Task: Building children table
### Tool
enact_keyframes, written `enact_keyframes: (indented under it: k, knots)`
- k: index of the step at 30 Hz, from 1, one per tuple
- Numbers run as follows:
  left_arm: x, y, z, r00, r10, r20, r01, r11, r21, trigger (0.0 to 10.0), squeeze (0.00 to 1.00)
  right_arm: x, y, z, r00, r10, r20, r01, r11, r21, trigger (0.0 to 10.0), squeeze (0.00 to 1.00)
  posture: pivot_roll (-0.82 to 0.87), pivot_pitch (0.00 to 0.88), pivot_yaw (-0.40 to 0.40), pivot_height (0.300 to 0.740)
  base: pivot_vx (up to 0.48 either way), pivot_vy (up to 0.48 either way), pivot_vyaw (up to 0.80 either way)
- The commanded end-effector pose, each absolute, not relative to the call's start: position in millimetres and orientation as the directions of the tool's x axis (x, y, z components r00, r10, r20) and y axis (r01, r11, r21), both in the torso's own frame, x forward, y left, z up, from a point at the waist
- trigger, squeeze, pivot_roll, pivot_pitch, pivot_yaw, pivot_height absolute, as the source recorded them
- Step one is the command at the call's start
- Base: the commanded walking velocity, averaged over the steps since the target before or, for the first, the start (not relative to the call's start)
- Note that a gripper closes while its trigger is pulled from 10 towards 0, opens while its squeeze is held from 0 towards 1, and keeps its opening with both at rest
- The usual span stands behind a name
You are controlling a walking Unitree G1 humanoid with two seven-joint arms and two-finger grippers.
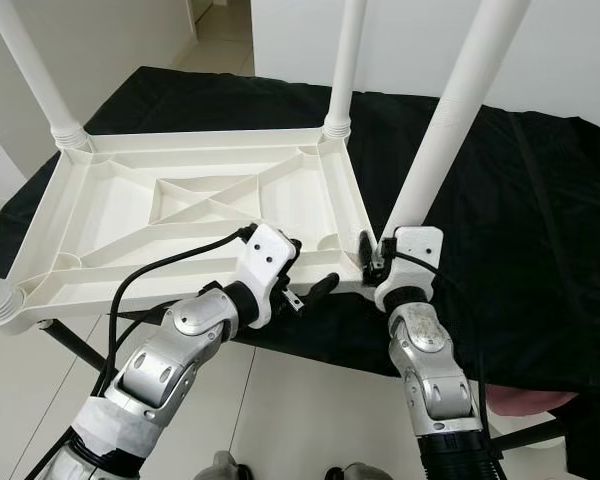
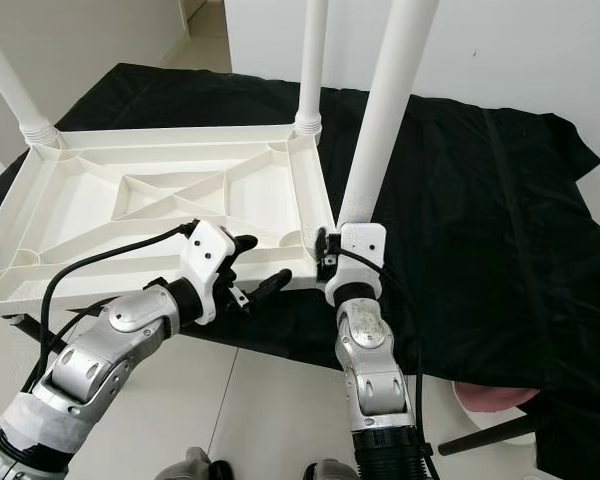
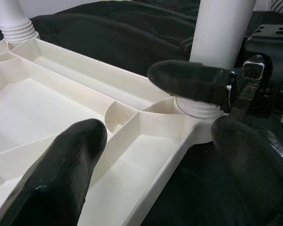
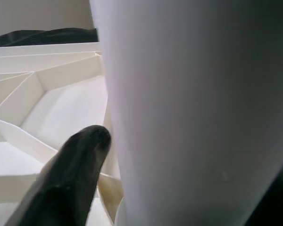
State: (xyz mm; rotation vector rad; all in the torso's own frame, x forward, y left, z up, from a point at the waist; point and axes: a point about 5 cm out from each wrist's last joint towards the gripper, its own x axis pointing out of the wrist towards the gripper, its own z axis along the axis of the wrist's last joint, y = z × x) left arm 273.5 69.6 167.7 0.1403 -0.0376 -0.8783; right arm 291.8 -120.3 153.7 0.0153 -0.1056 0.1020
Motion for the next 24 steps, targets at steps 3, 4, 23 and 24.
enact_keyframes:
  k: [3, 4, 23, 24]
  knots:
    - [267.8, 66.0, 166.9, 0.53, -0.847, -0.035, 0.844, 0.522, 0.121, 10.0, 0.0, 297.1, -127.8, 154.2, 0.979, 0.181, 0.098, -0.181, 0.983, -0.006, 10.0, 1.0, -0.09, 0.054, 0.041, 0.74, 0.0, 0.0, 0.0]
    - [266.1, 64.6, 166.2, 0.523, -0.852, -0.035, 0.848, 0.516, 0.122, 10.0, 0.0, 299.0, -132.7, 155.4, 0.972, 0.214, 0.096, -0.212, 0.977, -0.037, 10.0, 1.0, -0.09, 0.054, 0.041, 0.74, 0.0, 0.0, 0.0]
    - [258.1, 50.1, 166.8, 0.47, -0.882, -0.033, 0.879, 0.465, 0.107, 10.0, 0.0, 316.1, -154.6, 161.6, 0.784, 0.621, 0.02, -0.605, 0.77, -0.204, 10.0, 0.0, -0.08, 0.035, 0.04, 0.74, 0.0, 0.0, 0.0]
    - [257.0, 49.7, 164.0, 0.469, -0.882, -0.041, 0.88, 0.463, 0.104, 10.0, 0.0, 319.7, -154.1, 161.2, 0.767, 0.641, 0.004, -0.625, 0.75, -0.218, 10.0, 0.0, -0.07, 0.033, 0.042, 0.74, 0.0, 0.0, 0.0]
